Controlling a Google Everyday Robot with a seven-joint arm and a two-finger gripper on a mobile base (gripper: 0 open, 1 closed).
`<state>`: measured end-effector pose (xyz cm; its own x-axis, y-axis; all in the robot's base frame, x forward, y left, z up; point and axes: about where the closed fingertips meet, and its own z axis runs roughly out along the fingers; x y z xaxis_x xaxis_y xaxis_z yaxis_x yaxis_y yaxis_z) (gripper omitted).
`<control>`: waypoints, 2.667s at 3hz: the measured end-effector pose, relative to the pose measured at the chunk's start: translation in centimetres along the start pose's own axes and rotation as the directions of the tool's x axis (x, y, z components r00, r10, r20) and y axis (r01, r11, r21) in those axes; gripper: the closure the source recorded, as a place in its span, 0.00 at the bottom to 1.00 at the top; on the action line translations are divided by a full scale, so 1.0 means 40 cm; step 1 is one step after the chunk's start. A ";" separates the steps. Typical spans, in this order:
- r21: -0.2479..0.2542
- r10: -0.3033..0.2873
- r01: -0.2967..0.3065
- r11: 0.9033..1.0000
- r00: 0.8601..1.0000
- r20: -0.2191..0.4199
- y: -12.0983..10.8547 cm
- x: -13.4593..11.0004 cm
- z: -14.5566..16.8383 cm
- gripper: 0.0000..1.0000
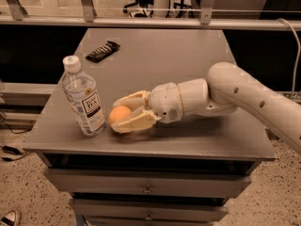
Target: Move orange near blue plastic bottle
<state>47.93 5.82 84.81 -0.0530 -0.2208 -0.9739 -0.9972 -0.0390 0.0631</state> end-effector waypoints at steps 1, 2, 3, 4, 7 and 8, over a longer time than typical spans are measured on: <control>-0.012 0.007 -0.007 1.000 1.000 0.003 0.007 0.006 0.011 0.92; -0.022 0.015 -0.015 1.000 1.000 0.007 0.013 0.009 0.020 0.69; -0.030 0.024 -0.024 0.999 1.000 0.012 0.018 0.010 0.027 0.45; -0.039 0.031 -0.030 0.999 0.999 0.018 0.022 0.010 0.037 0.21; -0.016 -0.003 0.004 1.000 0.999 0.032 0.004 -0.027 0.005 0.00; 0.035 -0.057 0.055 0.998 0.996 0.070 -0.033 -0.080 -0.078 0.00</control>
Offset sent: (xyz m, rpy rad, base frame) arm -0.0069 0.0062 -0.0074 0.0148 0.0354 0.0172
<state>49.59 3.54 88.53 0.0005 -0.1493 -0.9888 -0.9999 -0.0166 0.0020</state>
